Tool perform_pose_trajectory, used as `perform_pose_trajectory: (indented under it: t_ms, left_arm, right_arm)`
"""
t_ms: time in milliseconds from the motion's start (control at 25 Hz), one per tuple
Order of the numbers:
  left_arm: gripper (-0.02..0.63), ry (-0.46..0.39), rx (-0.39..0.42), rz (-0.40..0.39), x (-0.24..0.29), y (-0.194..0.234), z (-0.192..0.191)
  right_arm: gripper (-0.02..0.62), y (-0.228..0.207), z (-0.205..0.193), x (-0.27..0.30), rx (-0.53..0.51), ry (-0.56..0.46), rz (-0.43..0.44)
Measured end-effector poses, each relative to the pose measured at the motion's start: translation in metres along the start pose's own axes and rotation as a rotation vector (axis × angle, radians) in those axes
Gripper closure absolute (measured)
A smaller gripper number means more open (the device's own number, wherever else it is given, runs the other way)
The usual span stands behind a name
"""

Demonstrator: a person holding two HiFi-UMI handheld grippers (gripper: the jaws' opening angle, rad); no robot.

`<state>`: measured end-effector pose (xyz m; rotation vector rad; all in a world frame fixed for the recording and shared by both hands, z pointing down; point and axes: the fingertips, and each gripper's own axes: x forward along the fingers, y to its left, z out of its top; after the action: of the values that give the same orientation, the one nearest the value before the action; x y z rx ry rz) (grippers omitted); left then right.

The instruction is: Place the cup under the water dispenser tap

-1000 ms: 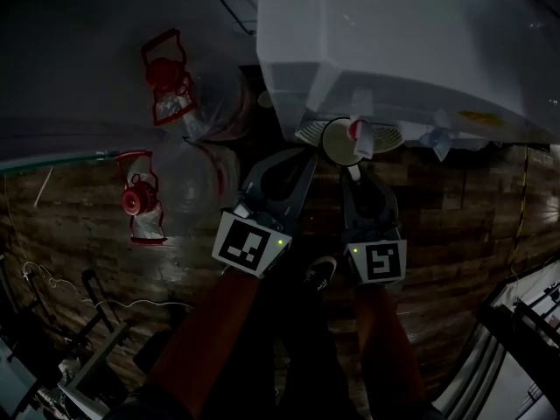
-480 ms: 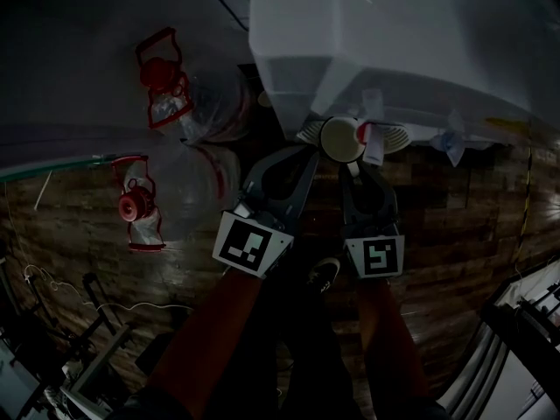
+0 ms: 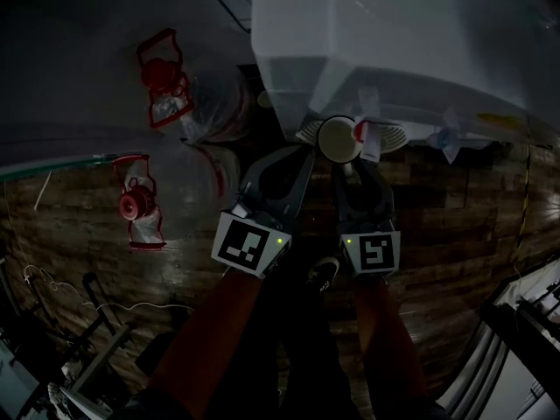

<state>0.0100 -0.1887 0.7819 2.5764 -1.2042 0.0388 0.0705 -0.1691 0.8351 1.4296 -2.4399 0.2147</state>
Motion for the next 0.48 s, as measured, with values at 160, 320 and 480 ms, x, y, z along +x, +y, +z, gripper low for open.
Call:
perform_pose_trajectory:
  t_ms: [160, 320, 480]
  left_arm:
    - [0.598, -0.039, 0.004, -0.005, -0.0010, 0.0004, 0.0041]
    - [0.598, -0.012, -0.010, 0.006, -0.0033, 0.0020, -0.0036]
    - [0.598, 0.001, -0.018, 0.005, -0.0030, 0.0017, -0.0057]
  right_arm:
    - [0.454, 0.0006, 0.0017, 0.0037, -0.009, 0.003, -0.001]
    - [0.456, -0.0014, 0.0008, 0.0044, -0.012, 0.003, 0.002]
    - [0.454, -0.0022, -0.0002, 0.0056, -0.018, -0.005, 0.000]
